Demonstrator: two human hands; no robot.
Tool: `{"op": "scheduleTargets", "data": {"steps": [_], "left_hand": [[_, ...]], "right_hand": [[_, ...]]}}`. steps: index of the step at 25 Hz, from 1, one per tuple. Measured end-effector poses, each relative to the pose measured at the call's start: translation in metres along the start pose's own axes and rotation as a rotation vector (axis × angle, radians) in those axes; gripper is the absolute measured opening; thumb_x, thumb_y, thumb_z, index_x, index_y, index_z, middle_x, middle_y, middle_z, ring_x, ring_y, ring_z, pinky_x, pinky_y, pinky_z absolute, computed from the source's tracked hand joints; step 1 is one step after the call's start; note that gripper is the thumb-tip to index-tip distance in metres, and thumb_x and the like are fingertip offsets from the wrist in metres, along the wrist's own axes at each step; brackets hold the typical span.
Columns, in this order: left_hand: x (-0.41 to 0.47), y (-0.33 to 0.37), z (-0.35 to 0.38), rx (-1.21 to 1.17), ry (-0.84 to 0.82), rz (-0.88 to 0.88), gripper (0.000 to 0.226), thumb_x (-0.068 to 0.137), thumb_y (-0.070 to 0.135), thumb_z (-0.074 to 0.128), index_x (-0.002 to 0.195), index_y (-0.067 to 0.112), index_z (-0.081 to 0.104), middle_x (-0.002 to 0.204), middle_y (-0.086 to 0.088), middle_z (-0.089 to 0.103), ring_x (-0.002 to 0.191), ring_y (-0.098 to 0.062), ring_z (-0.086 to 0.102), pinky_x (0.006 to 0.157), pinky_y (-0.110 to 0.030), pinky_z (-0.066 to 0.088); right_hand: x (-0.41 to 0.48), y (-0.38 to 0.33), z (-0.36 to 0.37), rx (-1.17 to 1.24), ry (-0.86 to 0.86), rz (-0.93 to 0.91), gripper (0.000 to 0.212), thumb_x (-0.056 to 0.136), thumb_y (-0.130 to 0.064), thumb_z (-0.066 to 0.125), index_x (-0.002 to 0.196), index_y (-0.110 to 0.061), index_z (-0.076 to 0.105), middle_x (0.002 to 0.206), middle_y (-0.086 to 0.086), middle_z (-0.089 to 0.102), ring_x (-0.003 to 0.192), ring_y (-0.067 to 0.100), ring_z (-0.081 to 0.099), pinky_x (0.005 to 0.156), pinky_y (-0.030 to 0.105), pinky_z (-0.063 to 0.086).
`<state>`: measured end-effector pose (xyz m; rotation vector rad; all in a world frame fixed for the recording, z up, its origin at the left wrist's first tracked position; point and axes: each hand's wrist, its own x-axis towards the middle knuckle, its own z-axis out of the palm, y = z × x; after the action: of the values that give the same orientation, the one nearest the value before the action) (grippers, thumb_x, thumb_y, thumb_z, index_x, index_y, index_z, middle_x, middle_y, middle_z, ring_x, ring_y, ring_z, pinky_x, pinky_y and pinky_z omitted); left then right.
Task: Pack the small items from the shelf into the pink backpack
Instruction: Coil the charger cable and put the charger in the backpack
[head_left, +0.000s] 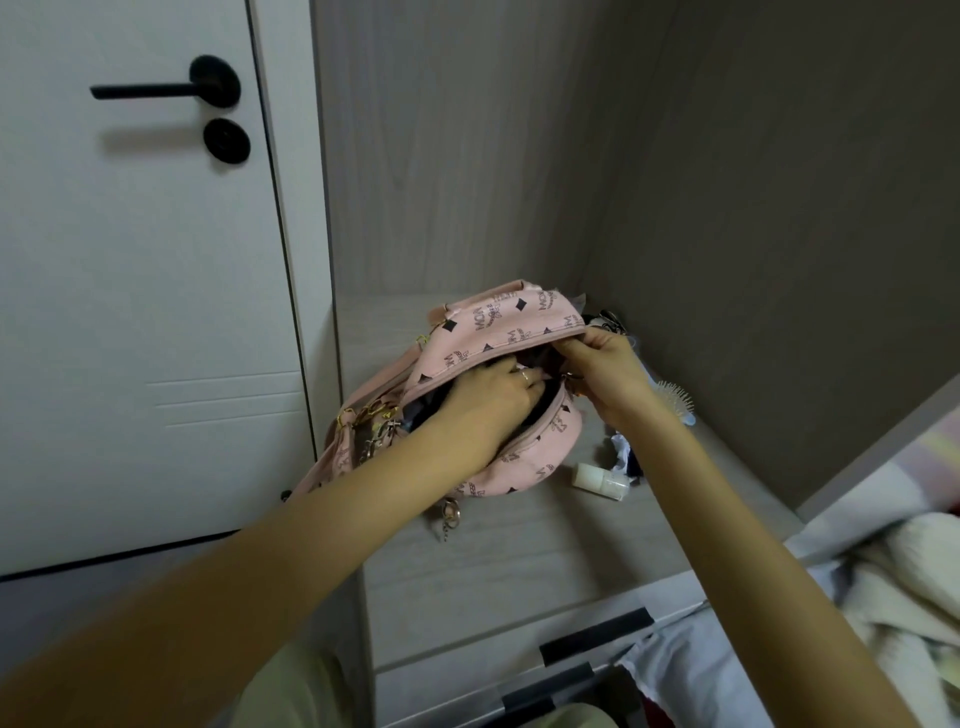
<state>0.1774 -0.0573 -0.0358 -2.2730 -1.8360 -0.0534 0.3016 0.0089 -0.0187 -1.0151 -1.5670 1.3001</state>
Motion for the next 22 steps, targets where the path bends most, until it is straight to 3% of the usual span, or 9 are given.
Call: {"op": "scheduleTargets", "data": {"steps": [4, 8, 11, 15, 17, 22], "left_hand": [[0.001, -0.001, -0.017, 0.141, -0.056, 0.043, 0.040, 0.100, 0.021, 0.036, 0.139, 0.019, 0.035, 0.147, -0.001, 0.034, 0.134, -0.024, 0.029, 0.106, -0.035, 0.028], [-0.031, -0.001, -0.024, -0.192, -0.011, 0.067, 0.054, 0.095, 0.010, 0.040, 0.146, 0.021, 0.025, 0.157, -0.001, 0.017, 0.139, -0.023, 0.028, 0.105, -0.041, 0.037], [-0.050, -0.009, -0.022, -0.242, 0.012, -0.025, 0.051, 0.091, 0.009, 0.041, 0.142, 0.011, 0.034, 0.151, -0.008, 0.032, 0.134, -0.022, 0.037, 0.103, -0.037, 0.040], [-0.054, -0.014, -0.008, -0.267, -0.141, -0.048, 0.038, 0.091, 0.015, 0.040, 0.128, 0.005, 0.045, 0.134, -0.017, 0.049, 0.110, -0.035, 0.055, 0.082, -0.040, 0.047], [-0.048, -0.012, -0.005, -0.198, -0.174, -0.029, 0.035, 0.091, 0.014, 0.041, 0.123, 0.004, 0.047, 0.122, -0.021, 0.055, 0.098, -0.039, 0.058, 0.069, -0.038, 0.043], [-0.042, -0.021, -0.010, -0.278, -0.351, 0.034, 0.050, 0.096, 0.010, 0.035, 0.144, 0.004, 0.024, 0.151, -0.020, 0.026, 0.114, -0.036, 0.051, 0.089, -0.040, 0.042]], "right_hand": [[-0.005, -0.007, 0.008, -0.051, 0.028, -0.041, 0.020, 0.093, -0.005, 0.053, 0.079, -0.013, 0.065, 0.049, -0.014, 0.063, 0.044, -0.008, 0.053, 0.042, 0.007, 0.037], [-0.010, -0.005, 0.005, -0.104, 0.062, -0.078, 0.023, 0.092, -0.002, 0.054, 0.073, -0.012, 0.065, 0.046, -0.015, 0.061, 0.043, -0.008, 0.052, 0.044, 0.007, 0.038], [-0.012, -0.008, 0.011, -0.093, 0.085, -0.091, 0.027, 0.092, -0.003, 0.055, 0.068, -0.014, 0.062, 0.041, -0.017, 0.057, 0.038, -0.008, 0.049, 0.040, 0.005, 0.034], [-0.015, -0.008, 0.013, -0.065, 0.092, -0.100, 0.028, 0.092, -0.003, 0.056, 0.066, -0.011, 0.061, 0.039, -0.015, 0.056, 0.035, -0.007, 0.047, 0.039, 0.005, 0.033], [-0.017, -0.006, 0.013, -0.075, 0.093, -0.107, 0.028, 0.091, -0.001, 0.055, 0.066, -0.012, 0.062, 0.039, -0.015, 0.056, 0.035, -0.007, 0.047, 0.039, 0.005, 0.034], [-0.019, -0.012, 0.019, -0.054, 0.091, -0.081, 0.022, 0.094, -0.002, 0.051, 0.076, -0.007, 0.064, 0.048, -0.013, 0.063, 0.042, -0.006, 0.053, 0.042, 0.006, 0.039]]}}
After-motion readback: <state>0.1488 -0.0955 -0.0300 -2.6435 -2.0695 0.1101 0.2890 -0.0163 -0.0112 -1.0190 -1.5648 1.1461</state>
